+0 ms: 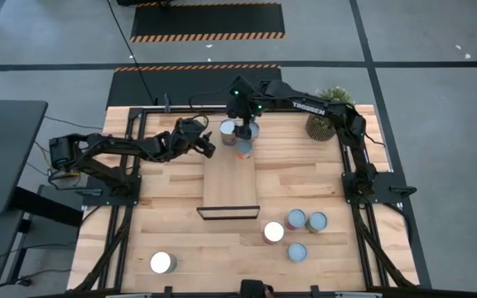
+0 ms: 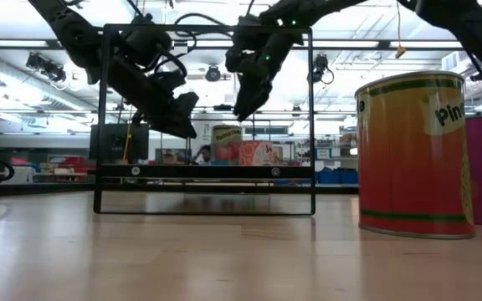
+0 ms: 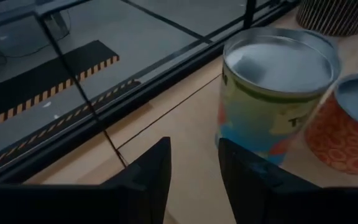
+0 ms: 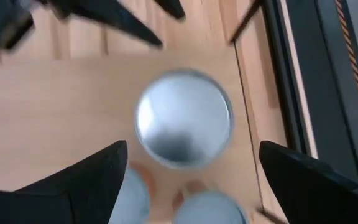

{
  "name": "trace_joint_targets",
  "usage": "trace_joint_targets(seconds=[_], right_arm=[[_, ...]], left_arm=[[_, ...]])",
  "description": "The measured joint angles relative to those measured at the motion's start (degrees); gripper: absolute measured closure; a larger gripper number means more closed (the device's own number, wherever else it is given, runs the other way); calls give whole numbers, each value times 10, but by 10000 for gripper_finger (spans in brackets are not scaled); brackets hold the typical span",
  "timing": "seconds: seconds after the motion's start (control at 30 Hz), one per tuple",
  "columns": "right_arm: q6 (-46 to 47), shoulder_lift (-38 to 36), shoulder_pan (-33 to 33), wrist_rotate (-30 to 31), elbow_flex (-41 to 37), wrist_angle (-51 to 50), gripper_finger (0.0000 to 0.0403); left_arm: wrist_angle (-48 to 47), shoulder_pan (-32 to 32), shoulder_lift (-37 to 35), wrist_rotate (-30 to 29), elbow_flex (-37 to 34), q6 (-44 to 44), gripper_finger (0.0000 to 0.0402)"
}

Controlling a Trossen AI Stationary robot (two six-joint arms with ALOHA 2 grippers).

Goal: Pick and place cans onto a shelf
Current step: Put the blue can on the shelf

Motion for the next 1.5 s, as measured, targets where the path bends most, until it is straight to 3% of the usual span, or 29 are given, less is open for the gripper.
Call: trace_joint_targets(seconds=[0.23, 0.4, 0.63, 0.83, 1.0, 1.5], right_arm=[[-26, 3, 1, 30, -3, -58, 30], [-28, 3, -2, 79, -15, -26, 30], [-32, 3, -8, 90, -41, 23, 30], [-37, 5, -8, 91, -59, 78, 30], [-38, 5, -8, 91, -63, 95, 30], [-51, 5, -7, 106, -63, 140, 30]], left_arm=[[31, 16, 29, -12, 0, -41, 260], [100, 33, 61, -12, 0, -38, 260], [145, 42, 78, 4, 0, -34, 260], [141, 25, 78, 15, 0, 6, 260], [135, 10, 76, -8, 0, 9, 260], [20, 0, -1, -45, 0, 10, 260]])
